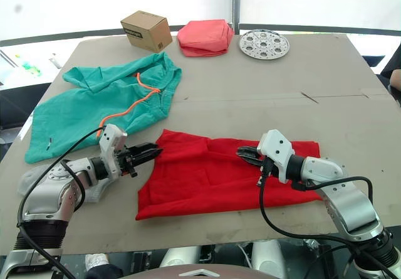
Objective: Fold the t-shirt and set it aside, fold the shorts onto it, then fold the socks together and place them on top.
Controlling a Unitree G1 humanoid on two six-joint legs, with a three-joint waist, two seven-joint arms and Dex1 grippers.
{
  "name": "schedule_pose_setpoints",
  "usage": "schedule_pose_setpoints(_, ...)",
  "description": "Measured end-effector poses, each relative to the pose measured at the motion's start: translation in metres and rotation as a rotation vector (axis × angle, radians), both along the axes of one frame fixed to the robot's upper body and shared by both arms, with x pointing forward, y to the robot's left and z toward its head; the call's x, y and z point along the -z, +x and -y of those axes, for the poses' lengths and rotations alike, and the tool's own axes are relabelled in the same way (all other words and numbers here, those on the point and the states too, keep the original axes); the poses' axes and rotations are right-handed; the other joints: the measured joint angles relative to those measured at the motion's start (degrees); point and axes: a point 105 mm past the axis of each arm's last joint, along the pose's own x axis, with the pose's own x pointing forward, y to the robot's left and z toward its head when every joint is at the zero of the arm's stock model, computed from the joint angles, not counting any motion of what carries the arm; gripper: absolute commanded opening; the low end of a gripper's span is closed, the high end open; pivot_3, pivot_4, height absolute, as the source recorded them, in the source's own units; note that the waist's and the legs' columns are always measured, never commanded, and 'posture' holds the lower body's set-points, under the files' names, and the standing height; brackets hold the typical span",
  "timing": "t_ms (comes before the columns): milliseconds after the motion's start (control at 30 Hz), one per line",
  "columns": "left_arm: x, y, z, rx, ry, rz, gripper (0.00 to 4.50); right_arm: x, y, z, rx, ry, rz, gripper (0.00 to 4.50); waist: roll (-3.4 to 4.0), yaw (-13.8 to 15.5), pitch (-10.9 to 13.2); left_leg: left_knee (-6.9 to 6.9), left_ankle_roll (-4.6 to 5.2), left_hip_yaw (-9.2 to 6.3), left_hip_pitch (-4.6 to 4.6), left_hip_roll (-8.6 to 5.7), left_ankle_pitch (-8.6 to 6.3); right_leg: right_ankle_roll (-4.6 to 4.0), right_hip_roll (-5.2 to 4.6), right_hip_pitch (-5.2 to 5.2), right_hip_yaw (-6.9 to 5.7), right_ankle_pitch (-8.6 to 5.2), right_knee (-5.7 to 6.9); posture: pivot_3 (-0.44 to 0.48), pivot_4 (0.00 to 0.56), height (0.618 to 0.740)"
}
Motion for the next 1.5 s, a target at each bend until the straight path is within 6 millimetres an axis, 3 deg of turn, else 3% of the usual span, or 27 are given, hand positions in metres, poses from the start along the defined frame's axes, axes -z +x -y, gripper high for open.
schedule_pose_setpoints(267,0.002,-0.002,0.005,0.045,0.035,0.019,1.68,0.0,0.0,0.0,0.001,0.0,0.0,0.0,0.0,0.0,0.0,0.0,-0.02,0.0,0.0,0.0,-0.01,-0.01,-0.01,0.0,0.0,0.0,0.0,0.0,0.15,0.736)
schedule_pose_setpoints(400,0.004,-0.002,0.009,0.07,0.08,0.043,0.07,0.0,0.0,0.0,0.001,0.0,0.0,0.0,0.0,0.0,0.0,0.0,0.03,0.0,0.0,0.0,-0.05,-0.01,-0.01,0.0,0.0,0.0,0.0,0.0,0.15,0.736)
schedule_pose_setpoints(700,0.004,-0.006,0.008,0.075,0.085,0.065,0.07,0.0,0.0,0.0,0.001,0.0,0.0,0.0,0.01,0.0,0.0,0.0,0.06,-0.01,0.0,0.0,-0.08,0.0,-0.02,0.0,0.0,0.0,0.0,0.0,0.15,0.736)
schedule_pose_setpoints(1067,-0.033,-0.008,0.002,0.116,0.111,0.346,0.07,0.0,0.001,0.0,0.004,-0.004,0.005,0.0,0.02,0.0,0.0,-0.01,-0.02,-0.01,0.0,0.0,-0.13,-0.03,-0.02,-0.01,0.0,-0.01,-0.02,0.0,0.15,0.736)
schedule_pose_setpoints(1300,-0.037,-0.013,0.005,0.162,0.165,0.448,0.07,0.0,0.0,-0.001,0.002,0.0,0.006,0.0,0.02,0.0,0.0,-0.01,0.02,-0.01,0.0,0.0,-0.15,-0.05,-0.01,-0.01,-0.01,-0.03,-0.03,0.0,0.15,0.736)
schedule_pose_setpoints(1400,-0.035,-0.013,0.003,0.158,0.172,0.44,1.08,0.001,0.0,-0.001,0.003,-0.001,0.007,0.0,0.02,0.0,0.0,-0.01,0.12,0.0,0.0,0.0,-0.09,-0.03,-0.01,-0.01,-0.02,-0.02,-0.03,0.0,0.15,0.736)
schedule_pose_setpoints(1500,-0.035,-0.012,0.002,0.154,0.177,0.443,2.42,0.0,0.001,-0.001,0.003,-0.001,0.007,0.0,0.02,0.0,0.0,-0.01,0.14,0.0,0.0,0.0,-0.09,-0.01,-0.01,-0.01,-0.02,-0.01,-0.03,0.0,0.15,0.736)
